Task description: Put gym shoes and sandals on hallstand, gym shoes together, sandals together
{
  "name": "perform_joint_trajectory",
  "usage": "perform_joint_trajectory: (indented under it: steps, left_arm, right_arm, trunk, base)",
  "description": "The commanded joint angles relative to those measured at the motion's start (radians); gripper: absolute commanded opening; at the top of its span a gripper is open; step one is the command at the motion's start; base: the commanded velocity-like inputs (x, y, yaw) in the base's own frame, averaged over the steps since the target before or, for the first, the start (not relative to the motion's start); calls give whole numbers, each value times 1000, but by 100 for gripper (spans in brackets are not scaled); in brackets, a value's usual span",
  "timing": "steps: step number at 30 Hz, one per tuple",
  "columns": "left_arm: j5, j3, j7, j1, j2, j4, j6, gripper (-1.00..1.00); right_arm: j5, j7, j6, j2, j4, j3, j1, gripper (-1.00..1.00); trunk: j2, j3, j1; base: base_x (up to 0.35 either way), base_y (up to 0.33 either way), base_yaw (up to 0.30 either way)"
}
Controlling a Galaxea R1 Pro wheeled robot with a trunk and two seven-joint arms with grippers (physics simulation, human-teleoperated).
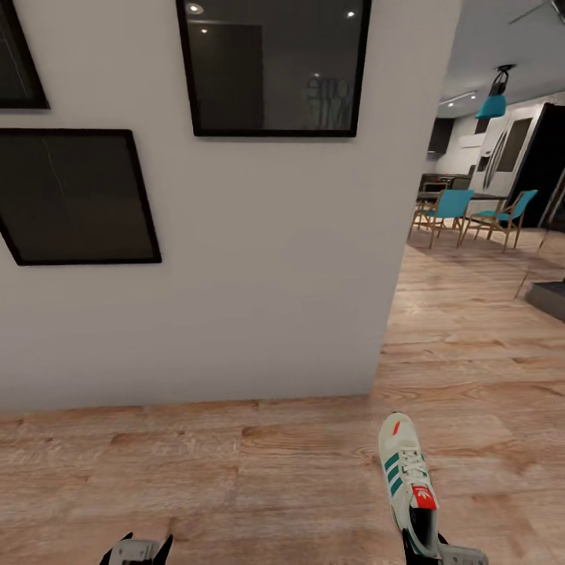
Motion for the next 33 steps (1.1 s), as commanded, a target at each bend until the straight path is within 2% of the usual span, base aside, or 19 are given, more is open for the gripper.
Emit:
perform_joint_trajectory:
  steps: [1, 4, 8, 13, 15, 27, 33]
  left_arm:
    - [17, 12, -10, 0, 0, 1, 0, 100]
    - [37, 40, -9, 0, 0, 1, 1, 100]
    - [42, 49, 1, 0, -2, 2, 3, 100]
    - [43, 47, 78, 0, -4, 2, 0, 100]
    - [41, 43, 90, 0, -5, 2, -1, 100]
    - [37, 36, 99, 0, -6, 2, -4, 100]
    - [33, 37, 101, 0, -5, 2, -4, 100]
  right_arm:
    - [-9, 2, -3, 0, 1, 3, -1, -100]
    - [-9, 2, -3, 0, 1, 3, -1, -100]
    - [-9, 2, -3, 0, 1, 3, -1, -100]
    - [-9, 2, -3, 0, 1, 3, -1, -100]
    - [-9, 2, -3, 0, 1, 3, -1, -100]
    - [-9, 2, -3, 0, 1, 1, -1, -100]
    - [-9, 2, -3, 0, 1, 3, -1, -100]
  trunk:
    - [0, -1, 0]
    - [0, -1, 0]
    - [0, -1, 0]
    - [0, -1, 0]
    - [0, -1, 0]
    - [0, -1, 0]
    - [0, -1, 0]
  base:
    - [0, 0, -268]
    - [0, 0, -268]
    - [0, 0, -268]
    - [0, 0, -268]
    - [0, 0, -268]
    - [1, -2, -268]
    - [182, -183, -268]
